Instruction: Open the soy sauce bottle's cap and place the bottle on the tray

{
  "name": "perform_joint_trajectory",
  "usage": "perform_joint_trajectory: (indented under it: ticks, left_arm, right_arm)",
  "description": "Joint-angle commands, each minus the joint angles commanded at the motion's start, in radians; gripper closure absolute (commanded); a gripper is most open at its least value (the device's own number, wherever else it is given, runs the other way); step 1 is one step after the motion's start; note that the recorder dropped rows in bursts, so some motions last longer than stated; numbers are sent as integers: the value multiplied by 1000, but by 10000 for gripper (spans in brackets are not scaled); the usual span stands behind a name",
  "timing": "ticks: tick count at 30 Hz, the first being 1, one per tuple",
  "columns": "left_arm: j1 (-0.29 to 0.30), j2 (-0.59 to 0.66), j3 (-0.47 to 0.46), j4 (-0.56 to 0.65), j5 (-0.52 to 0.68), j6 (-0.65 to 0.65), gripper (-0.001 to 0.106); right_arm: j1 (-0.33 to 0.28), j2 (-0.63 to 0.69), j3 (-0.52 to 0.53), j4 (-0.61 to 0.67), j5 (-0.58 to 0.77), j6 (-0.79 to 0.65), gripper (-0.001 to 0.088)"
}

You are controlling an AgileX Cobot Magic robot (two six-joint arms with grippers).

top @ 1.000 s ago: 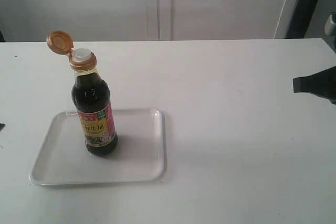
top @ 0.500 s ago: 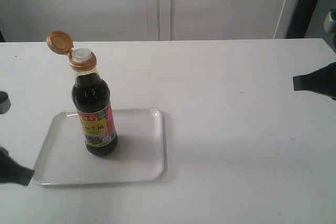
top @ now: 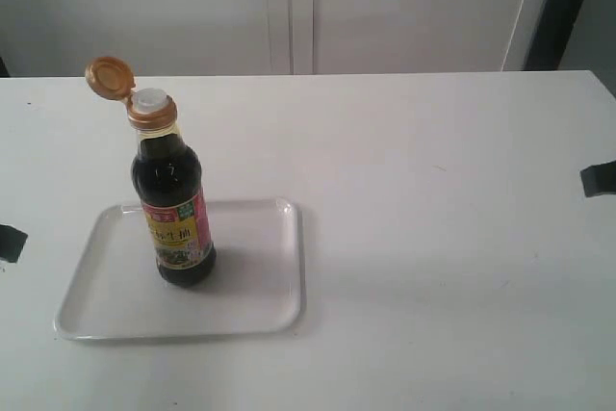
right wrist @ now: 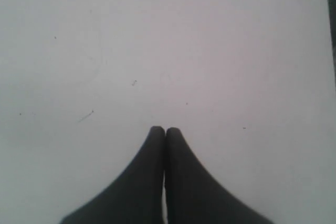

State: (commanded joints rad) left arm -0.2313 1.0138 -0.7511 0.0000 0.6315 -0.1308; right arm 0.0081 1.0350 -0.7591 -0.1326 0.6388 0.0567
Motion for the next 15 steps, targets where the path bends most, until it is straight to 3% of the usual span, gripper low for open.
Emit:
perform_joint_trajectory:
  ticks: [15]
  left_arm:
    - [0,-294,168,0,-268,-25,1053]
  right_arm:
    - [0,-363,215,0,-316,31,868]
